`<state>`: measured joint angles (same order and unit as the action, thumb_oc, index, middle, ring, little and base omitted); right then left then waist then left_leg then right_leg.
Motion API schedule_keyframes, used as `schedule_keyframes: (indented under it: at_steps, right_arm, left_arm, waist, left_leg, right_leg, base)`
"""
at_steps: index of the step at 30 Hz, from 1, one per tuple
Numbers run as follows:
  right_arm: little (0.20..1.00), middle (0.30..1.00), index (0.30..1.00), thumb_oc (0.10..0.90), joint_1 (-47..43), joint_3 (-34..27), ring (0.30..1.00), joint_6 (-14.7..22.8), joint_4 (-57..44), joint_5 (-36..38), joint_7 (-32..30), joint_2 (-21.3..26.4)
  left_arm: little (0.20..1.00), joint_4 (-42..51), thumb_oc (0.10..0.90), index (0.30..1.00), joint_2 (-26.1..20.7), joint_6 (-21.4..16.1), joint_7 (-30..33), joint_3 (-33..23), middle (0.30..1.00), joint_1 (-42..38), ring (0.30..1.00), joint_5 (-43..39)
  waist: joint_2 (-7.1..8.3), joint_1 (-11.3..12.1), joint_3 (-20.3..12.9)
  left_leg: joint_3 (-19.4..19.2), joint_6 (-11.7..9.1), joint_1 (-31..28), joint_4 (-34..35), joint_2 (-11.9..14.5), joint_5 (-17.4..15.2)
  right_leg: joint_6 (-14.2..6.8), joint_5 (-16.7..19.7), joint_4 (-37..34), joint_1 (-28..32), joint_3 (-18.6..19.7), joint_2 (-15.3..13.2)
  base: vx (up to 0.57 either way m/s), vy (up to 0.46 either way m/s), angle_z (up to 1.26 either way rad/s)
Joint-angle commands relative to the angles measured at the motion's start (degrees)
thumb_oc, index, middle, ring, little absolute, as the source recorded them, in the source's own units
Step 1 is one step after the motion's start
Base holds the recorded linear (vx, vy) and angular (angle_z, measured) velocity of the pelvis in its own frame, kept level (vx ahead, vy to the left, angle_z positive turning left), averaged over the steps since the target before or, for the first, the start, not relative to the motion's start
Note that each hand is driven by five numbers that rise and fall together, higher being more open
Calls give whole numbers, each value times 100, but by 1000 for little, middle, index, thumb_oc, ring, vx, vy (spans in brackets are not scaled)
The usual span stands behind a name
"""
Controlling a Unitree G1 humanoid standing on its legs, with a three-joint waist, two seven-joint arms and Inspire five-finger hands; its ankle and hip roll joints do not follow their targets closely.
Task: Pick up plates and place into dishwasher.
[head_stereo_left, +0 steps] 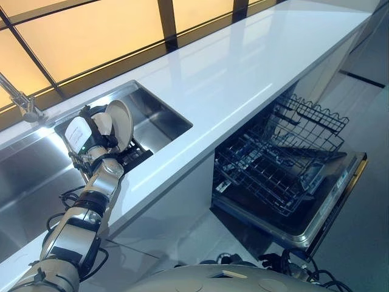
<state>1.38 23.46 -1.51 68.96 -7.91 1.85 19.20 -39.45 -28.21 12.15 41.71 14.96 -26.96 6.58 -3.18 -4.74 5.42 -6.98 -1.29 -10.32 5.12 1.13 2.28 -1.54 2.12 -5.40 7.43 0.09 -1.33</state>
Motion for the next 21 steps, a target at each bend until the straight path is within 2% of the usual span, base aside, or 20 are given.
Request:
schedule_keyframes:
  at_steps: [1,4,5,7,8,13,21]
  right_arm:
    - [900,900,900,800,-3,296,900,185,-5,51,174,-259]
    - [900,900,900,800,-20,301,900,209,-44,25,191,-257]
    - [900,900,900,800,-24,301,900,214,-52,16,191,-258]
    - [900,900,900,800,-44,310,900,208,-61,32,170,-266]
    - [900,900,900,800,-49,310,900,195,-76,34,166,-266]
    - [900,900,900,800,-47,278,900,163,-107,12,144,-233]
    - [900,900,900,800,-20,247,900,198,-178,123,177,-196]
  left_arm:
    - [900,-4,800,900,-525,-260,-133,-145,900,-796,900,6]
    - [900,-79,800,900,-640,8,-506,-151,900,-860,900,-174]
    - [851,-114,751,858,-653,42,-614,-152,858,-873,858,-201]
    - [225,-209,125,321,-703,69,-884,-121,321,-911,321,-145]
    - [200,-230,100,300,-735,90,-986,-106,300,-918,300,-117]
    - [200,-396,100,300,-930,352,-1563,31,300,-971,300,56]
    - [200,-365,100,300,-1156,530,-1662,104,300,-1031,300,146]
  waist:
    - [74,-97,-58]
    - [37,-84,-90]
    - [32,-84,-97]
    - [11,-82,-109]
    - [6,-82,-114]
    - [-30,-95,-148]
    - [-10,-87,-139]
  left_leg:
    - [194,91,283,-298,-375,-371]
    - [224,92,273,-295,-393,-385]
    - [230,92,274,-295,-399,-387]
    - [249,92,259,-292,-412,-395]
    - [253,90,253,-287,-413,-397]
    - [255,91,243,-268,-429,-402]
    - [273,101,277,-389,-427,-444]
  right_leg:
    - [-235,-238,145,53,-178,211]
    - [-231,-280,178,59,-210,196]
    - [-230,-285,181,60,-217,192]
    - [-229,-302,198,64,-231,186]
    - [-230,-308,203,64,-236,183]
    - [-239,-329,229,54,-247,168]
    - [-237,-338,256,51,-233,143]
  base:
    - [0,0,0]
    - [0,0,0]
    - [0,0,0]
    - [0,0,0]
    - [0,0,0]
    - [-3,10,1]
    - [-31,-1,2]
